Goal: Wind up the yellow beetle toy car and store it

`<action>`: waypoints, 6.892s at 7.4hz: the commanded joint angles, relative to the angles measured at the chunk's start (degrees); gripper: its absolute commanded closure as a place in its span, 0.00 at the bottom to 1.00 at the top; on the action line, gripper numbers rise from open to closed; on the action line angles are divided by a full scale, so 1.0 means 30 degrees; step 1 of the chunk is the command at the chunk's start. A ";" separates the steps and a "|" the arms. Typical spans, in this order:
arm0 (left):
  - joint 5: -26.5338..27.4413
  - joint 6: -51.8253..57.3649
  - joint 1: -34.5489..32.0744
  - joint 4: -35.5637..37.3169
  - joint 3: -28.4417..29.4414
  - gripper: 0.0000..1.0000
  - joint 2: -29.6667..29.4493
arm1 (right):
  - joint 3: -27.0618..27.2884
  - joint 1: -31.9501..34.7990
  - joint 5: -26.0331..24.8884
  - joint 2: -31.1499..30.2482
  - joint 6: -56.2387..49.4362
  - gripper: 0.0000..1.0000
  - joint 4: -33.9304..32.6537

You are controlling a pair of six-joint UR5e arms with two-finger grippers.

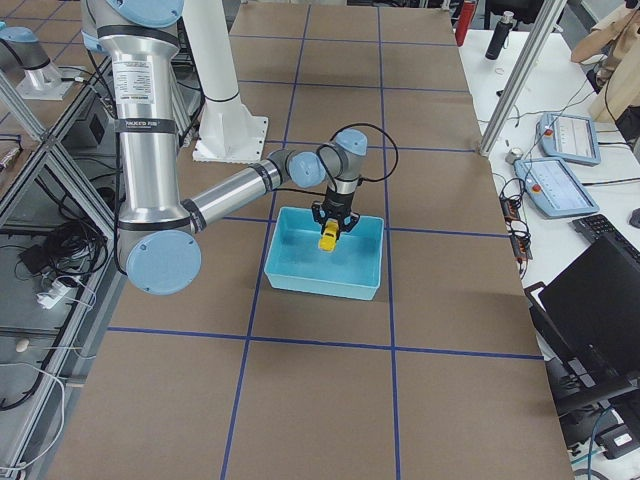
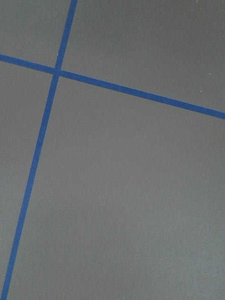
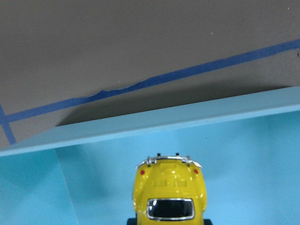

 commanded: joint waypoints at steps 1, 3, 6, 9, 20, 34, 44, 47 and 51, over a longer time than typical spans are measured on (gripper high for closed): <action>0.0029 -0.0006 -0.0021 -0.0024 0.0042 0.00 0.0000 | -0.0994 -0.0045 0.0031 0.0478 0.0120 1.00 0.0302; 0.0029 -0.0007 -0.0021 0.0005 0.0071 0.00 0.0000 | -0.1348 -0.0103 0.0031 0.0508 0.0091 1.00 0.0302; 0.0029 0.0022 0.0008 -0.0024 0.0071 0.00 -0.0029 | -0.1759 -0.0629 0.0001 0.1063 0.0704 1.00 0.0302; 0.0029 -0.0007 0.0008 -0.0024 0.0101 0.00 -0.0029 | -0.1789 -0.0689 0.0001 0.1006 0.0764 0.98 0.0302; 0.0029 0.0023 0.0008 -0.0024 0.0481 0.00 -0.0264 | -0.0031 0.5940 0.3918 -0.2384 0.0471 0.00 -0.0049; 0.0029 -0.0007 0.0096 -0.0083 0.0978 0.00 -0.0790 | -0.5628 1.7973 0.0998 -0.4238 0.4954 0.00 -0.0371; 0.0029 -0.0036 0.0096 -0.0053 0.1038 0.00 -0.0820 | -0.5539 1.7885 0.1085 -0.3742 0.6536 0.00 -0.0458; 0.0029 -0.0007 0.0096 -0.0024 0.1038 0.00 -0.0820 | -0.5568 1.7768 0.1927 -0.3594 0.6565 0.00 -0.0605; 0.0029 -0.0036 0.0096 -0.0024 0.1038 0.00 -0.0820 | -0.5511 1.7592 0.2286 -0.3594 0.6565 0.00 -0.0606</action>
